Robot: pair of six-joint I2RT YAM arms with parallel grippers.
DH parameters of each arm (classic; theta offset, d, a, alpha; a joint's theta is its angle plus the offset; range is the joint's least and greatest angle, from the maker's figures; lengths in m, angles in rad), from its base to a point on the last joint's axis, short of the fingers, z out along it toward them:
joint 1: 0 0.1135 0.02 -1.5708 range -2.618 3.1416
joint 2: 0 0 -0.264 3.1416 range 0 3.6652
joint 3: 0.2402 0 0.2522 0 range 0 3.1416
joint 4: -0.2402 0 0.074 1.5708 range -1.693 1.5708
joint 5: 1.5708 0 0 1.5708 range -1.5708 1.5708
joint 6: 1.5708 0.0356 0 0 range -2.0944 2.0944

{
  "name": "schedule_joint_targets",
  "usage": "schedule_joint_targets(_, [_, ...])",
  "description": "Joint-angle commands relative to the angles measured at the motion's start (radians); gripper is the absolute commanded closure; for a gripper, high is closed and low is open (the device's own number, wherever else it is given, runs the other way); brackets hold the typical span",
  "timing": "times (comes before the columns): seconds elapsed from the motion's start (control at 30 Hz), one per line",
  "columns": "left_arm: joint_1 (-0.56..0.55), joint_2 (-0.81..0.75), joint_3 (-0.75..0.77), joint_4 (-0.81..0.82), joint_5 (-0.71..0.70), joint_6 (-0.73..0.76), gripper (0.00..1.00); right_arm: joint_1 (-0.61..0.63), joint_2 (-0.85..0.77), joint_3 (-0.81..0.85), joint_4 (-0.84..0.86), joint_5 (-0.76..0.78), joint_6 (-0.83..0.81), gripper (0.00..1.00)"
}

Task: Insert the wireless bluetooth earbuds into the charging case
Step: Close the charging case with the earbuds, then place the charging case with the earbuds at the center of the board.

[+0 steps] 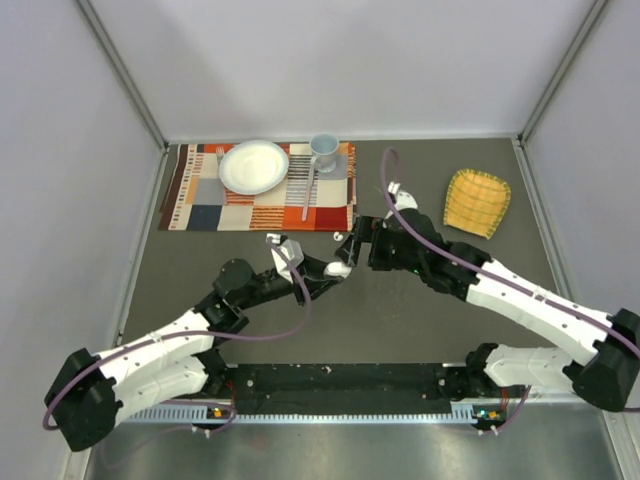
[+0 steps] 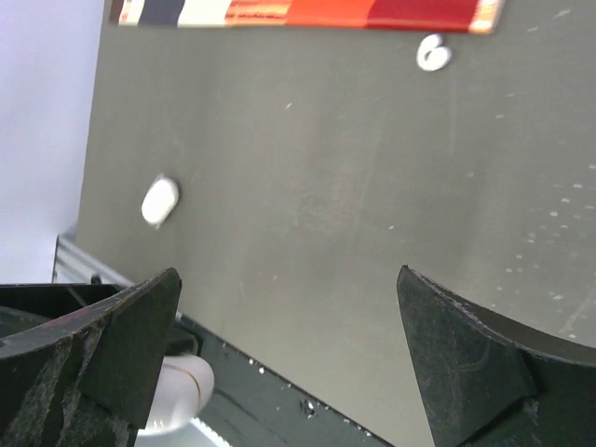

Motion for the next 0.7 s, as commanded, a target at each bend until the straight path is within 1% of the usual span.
schedule_joint_targets(0.0, [0.009,0.056,0.110,0.016,-0.058,-0.059,1.00,0.020,-0.111,-0.064,0.025,0.247,0.068,0.01])
schedule_joint_targets(0.03, [0.009,0.071,0.127,-0.028,-0.055,-0.085,1.00,0.022,-0.129,-0.092,0.019,0.287,0.086,0.01])
schedule_joint_targets(0.07, [0.009,0.103,0.156,-0.051,-0.062,-0.103,1.00,0.017,-0.143,-0.106,0.013,0.371,0.111,0.01])
schedule_joint_targets(0.1, [0.009,0.120,0.170,-0.070,-0.073,-0.129,1.00,0.019,-0.178,-0.119,0.011,0.402,0.147,0.01])
schedule_joint_targets(0.13, [0.009,0.135,0.182,-0.084,-0.090,-0.205,1.00,0.017,-0.195,-0.147,0.007,0.430,0.160,0.01])
schedule_joint_targets(0.17, [0.009,0.174,0.197,-0.096,-0.107,-0.236,1.00,0.014,-0.213,-0.159,-0.001,0.473,0.171,0.01])
schedule_joint_targets(0.2, [0.009,0.192,0.208,-0.101,-0.106,-0.261,1.00,0.006,-0.242,-0.171,-0.006,0.491,0.200,0.01])
schedule_joint_targets(0.27, [0.012,0.246,0.226,-0.116,-0.131,-0.361,1.00,-0.003,-0.272,-0.208,-0.023,0.525,0.238,0.01])
schedule_joint_targets(0.33, [0.012,0.283,0.234,-0.117,-0.141,-0.456,1.00,-0.026,-0.310,-0.240,-0.030,0.525,0.284,0.01])
schedule_joint_targets(0.4, [0.014,0.327,0.234,-0.122,-0.154,-0.513,1.00,-0.040,-0.327,-0.256,-0.035,0.516,0.303,0.01])
schedule_joint_targets(0.43, [0.016,0.343,0.233,-0.125,-0.159,-0.569,1.00,-0.052,-0.339,-0.267,-0.036,0.511,0.303,0.01])
schedule_joint_targets(0.53, [0.032,0.407,0.219,-0.104,-0.141,-0.673,1.00,-0.061,-0.352,-0.280,-0.047,0.498,0.304,0.01])
schedule_joint_targets(0.67, [0.054,0.506,0.214,-0.084,-0.107,-0.755,1.00,-0.066,-0.365,-0.288,-0.055,0.478,0.304,0.01])
